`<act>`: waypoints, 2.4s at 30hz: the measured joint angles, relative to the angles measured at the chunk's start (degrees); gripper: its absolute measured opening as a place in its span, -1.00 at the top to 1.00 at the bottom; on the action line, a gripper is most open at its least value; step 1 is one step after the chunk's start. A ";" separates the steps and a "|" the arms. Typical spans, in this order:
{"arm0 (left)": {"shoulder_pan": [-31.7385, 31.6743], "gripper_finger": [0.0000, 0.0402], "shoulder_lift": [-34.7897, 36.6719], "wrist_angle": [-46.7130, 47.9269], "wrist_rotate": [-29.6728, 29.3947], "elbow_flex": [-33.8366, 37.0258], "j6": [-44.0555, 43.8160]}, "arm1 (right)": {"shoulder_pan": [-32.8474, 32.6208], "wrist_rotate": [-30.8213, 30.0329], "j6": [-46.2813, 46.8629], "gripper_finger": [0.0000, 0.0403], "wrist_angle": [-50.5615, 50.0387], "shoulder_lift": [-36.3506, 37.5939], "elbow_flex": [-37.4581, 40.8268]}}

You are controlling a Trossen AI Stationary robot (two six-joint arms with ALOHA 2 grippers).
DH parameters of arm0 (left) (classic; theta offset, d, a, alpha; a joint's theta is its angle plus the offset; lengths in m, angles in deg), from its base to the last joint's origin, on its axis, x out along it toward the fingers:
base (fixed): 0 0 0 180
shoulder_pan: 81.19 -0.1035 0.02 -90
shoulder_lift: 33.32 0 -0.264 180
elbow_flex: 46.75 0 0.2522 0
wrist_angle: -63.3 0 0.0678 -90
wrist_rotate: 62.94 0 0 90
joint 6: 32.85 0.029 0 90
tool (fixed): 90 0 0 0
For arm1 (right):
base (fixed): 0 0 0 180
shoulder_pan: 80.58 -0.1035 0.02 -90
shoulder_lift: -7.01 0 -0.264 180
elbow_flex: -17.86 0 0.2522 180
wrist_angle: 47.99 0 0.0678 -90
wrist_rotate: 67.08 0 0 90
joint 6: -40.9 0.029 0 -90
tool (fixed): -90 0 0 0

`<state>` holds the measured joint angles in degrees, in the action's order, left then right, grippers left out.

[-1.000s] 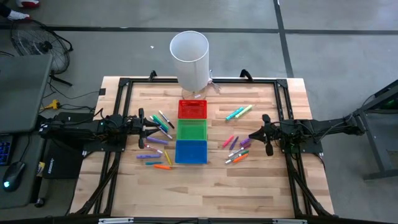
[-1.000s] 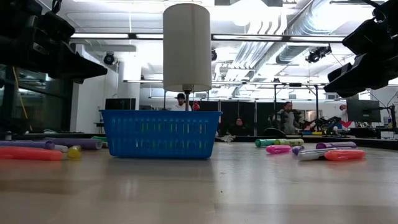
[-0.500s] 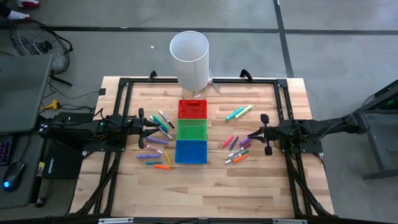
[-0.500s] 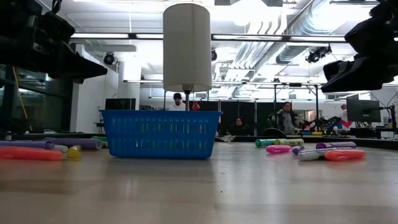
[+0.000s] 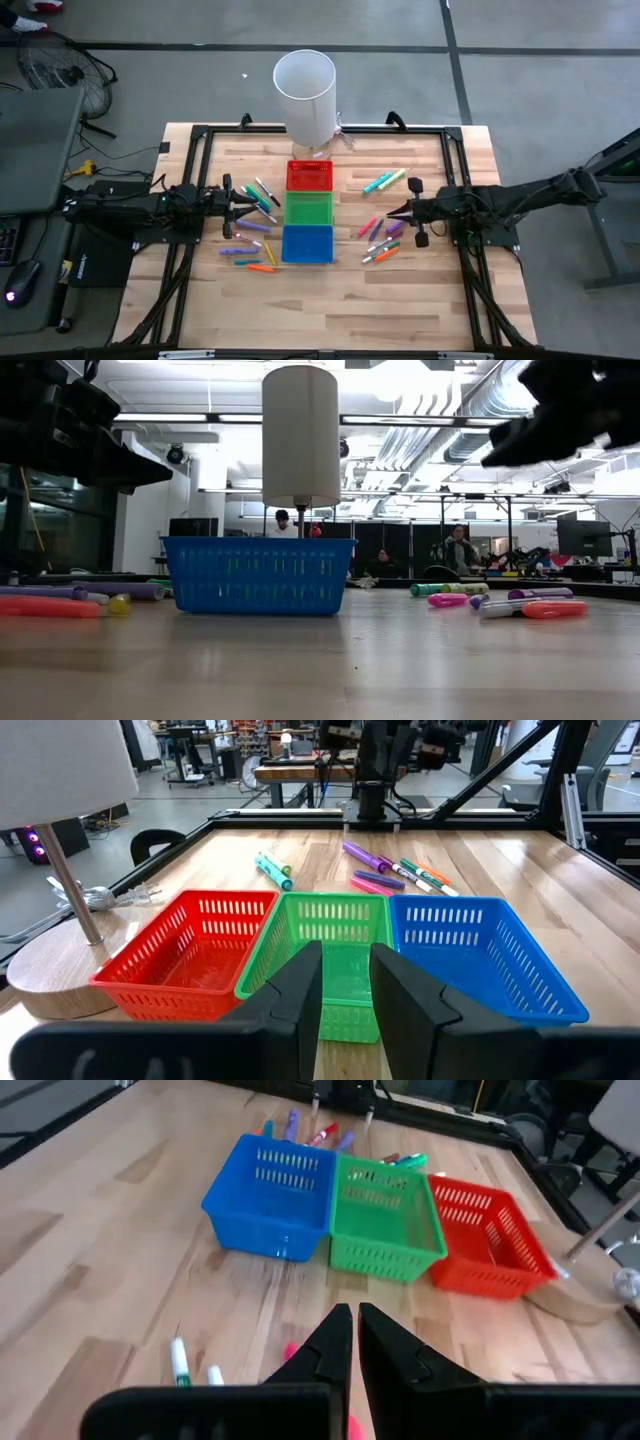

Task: Pick & Place Markers
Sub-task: Put the violet highlighter into the red bin

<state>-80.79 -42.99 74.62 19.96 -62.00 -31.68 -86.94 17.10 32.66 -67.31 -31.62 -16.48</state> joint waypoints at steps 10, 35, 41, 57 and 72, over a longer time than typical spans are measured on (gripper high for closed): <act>-0.02 0.57 0.00 0.00 -0.02 0.00 0.00 | 3.21 2.54 -11.87 0.94 -8.11 -11.60 -11.20; -0.02 0.57 0.02 0.00 0.00 0.02 0.02 | 8.37 5.82 5.20 0.94 -32.19 -15.33 -15.22; -0.01 0.57 0.00 0.00 0.00 0.02 0.00 | 9.41 5.81 2.06 0.94 -32.20 -15.39 -15.19; -0.02 0.57 0.00 0.00 0.00 0.01 0.00 | 9.39 5.03 -2.33 0.54 -45.09 -29.86 -23.02; -0.02 0.57 0.00 0.00 0.00 0.00 0.00 | 9.36 3.42 -7.87 0.13 -51.19 -36.39 -22.46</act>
<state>-80.81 -42.99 74.62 19.96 -62.00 -31.68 -77.57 20.52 24.80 -118.50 -68.01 -38.94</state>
